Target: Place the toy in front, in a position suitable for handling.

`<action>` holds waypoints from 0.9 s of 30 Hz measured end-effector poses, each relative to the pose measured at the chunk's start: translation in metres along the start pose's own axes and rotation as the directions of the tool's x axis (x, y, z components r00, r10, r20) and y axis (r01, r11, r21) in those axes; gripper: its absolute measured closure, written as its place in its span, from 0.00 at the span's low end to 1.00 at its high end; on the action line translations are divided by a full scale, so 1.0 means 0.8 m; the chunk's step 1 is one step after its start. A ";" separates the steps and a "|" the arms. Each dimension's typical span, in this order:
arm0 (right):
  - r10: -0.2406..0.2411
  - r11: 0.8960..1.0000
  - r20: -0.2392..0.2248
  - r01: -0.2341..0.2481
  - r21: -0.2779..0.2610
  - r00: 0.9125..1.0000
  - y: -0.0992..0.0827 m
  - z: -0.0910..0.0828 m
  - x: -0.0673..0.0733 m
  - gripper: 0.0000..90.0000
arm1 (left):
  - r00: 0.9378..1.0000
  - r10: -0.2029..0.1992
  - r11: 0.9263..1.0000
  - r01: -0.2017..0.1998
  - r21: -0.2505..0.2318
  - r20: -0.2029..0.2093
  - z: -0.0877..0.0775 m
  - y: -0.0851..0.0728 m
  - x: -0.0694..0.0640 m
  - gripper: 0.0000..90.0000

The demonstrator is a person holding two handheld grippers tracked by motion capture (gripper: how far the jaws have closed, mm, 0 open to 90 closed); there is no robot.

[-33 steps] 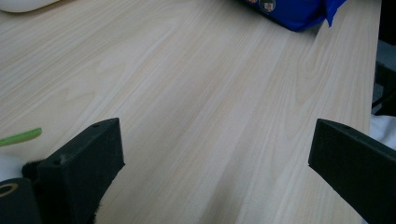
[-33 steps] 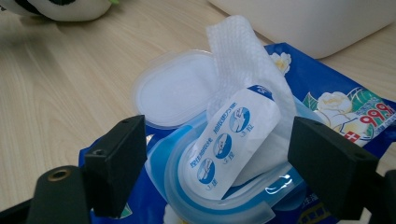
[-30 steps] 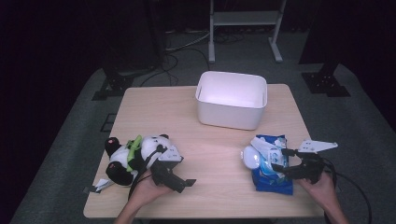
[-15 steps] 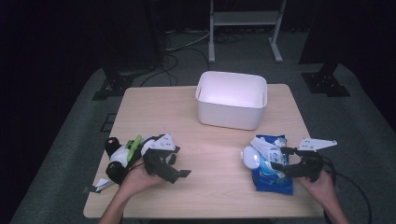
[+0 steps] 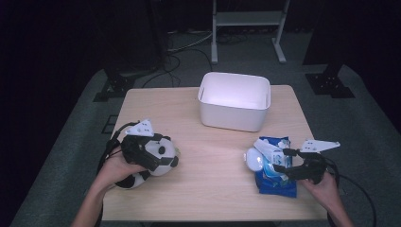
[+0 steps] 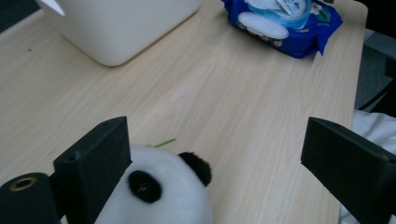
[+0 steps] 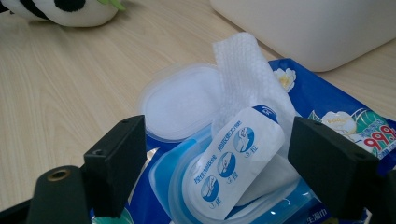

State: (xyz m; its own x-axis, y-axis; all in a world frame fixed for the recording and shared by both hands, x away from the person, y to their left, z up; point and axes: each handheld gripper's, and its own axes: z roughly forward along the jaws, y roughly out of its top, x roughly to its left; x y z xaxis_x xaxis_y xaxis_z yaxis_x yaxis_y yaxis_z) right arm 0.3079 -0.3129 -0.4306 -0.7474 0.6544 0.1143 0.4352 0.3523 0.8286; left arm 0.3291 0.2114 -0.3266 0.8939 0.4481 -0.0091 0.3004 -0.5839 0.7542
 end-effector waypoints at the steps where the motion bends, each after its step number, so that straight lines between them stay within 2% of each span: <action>1: 0.000 1.000 -0.002 0.000 0.000 1.000 0.000 0.000 0.001 0.20 | 1.000 -0.012 1.000 0.012 0.004 -0.015 -0.008 -0.002 0.007 0.08; 4: -0.002 1.000 -0.003 0.002 0.000 1.000 0.001 0.000 0.001 0.20 | 0.999 -0.020 1.000 0.021 0.010 -0.030 -0.015 -0.006 0.014 0.10; 7: -0.006 1.000 -0.005 0.006 0.003 1.000 0.001 0.001 0.002 0.20 | 0.998 -0.051 0.999 0.052 0.016 -0.043 -0.026 -0.016 0.030 0.11; 11: -0.008 1.000 -0.007 0.008 0.004 1.000 0.002 0.001 0.002 0.20 | 0.996 -0.068 0.997 0.070 0.038 -0.063 -0.032 -0.026 0.041 0.13; 16: -0.007 1.000 -0.009 0.007 0.004 1.000 0.001 0.001 0.002 0.20 | 0.990 -0.101 0.993 0.106 0.051 -0.094 -0.040 -0.043 0.057 0.14; 18: -0.007 1.000 -0.009 0.007 0.007 1.000 0.001 0.002 0.002 0.20 | 0.987 -0.122 0.990 0.128 0.054 -0.102 -0.041 -0.048 0.062 0.15; 22: -0.011 1.000 -0.011 0.012 0.009 1.000 0.002 0.003 0.003 0.20 | 0.984 -0.135 0.987 0.144 0.076 -0.114 -0.043 -0.056 0.071 0.15; 24: -0.011 1.000 -0.013 0.011 0.010 1.000 0.002 0.004 0.003 0.20 | 0.981 -0.152 0.982 0.164 0.094 -0.124 -0.043 -0.062 0.078 0.16; 27: -0.007 1.000 -0.015 0.007 0.013 1.000 0.002 0.005 0.003 0.20 | 0.980 -0.159 0.978 0.173 0.117 -0.117 -0.040 -0.069 0.085 0.21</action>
State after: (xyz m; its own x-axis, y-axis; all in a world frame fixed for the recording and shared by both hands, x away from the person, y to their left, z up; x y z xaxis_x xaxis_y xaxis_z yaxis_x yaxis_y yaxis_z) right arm 0.3086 -0.3082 -0.4314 -0.7582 0.6415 0.1167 0.4360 0.3657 0.8223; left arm 0.3625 0.2953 -0.3479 0.7894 0.6117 -0.0519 0.4873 -0.5729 0.6590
